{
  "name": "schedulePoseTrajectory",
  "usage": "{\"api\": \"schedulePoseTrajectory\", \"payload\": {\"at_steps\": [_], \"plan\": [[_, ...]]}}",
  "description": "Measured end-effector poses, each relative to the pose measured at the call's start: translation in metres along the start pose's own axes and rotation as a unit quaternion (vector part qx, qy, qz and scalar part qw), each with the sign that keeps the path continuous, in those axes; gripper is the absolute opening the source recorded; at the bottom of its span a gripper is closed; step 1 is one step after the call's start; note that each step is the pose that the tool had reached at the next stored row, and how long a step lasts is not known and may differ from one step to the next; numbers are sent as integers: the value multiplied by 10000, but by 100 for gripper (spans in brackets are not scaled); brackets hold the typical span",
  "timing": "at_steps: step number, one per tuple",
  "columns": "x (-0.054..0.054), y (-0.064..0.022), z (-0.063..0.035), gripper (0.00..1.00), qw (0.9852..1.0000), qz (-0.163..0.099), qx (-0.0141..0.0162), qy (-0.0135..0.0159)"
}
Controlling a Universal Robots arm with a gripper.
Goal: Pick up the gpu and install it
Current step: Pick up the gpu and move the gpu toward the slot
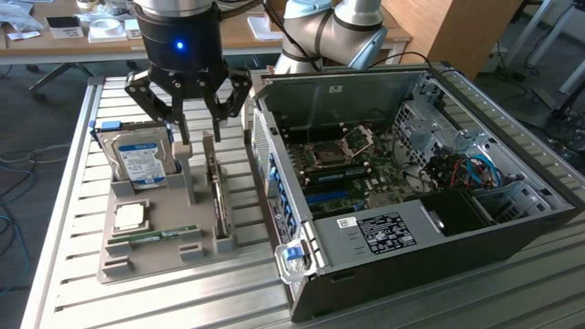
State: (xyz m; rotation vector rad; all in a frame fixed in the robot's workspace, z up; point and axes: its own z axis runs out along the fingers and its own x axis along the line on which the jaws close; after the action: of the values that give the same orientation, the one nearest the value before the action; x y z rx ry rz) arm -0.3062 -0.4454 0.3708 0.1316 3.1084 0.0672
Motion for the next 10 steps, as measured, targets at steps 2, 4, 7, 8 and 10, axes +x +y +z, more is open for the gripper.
{"api": "schedulePoseTrajectory", "payload": {"at_steps": [2, 4, 7, 8, 10], "plan": [[-1, -2, 37, 47, 10000, 0, 0, 0], [-3, -3, 74, 47, 10000, 0, -1, 0], [-4, -5, 129, 47, 10000, 0, -1, -1], [-3, -6, 145, 47, 10000, 0, -1, 0], [-3, -6, 155, 47, 10000, 0, 0, 0]]}}
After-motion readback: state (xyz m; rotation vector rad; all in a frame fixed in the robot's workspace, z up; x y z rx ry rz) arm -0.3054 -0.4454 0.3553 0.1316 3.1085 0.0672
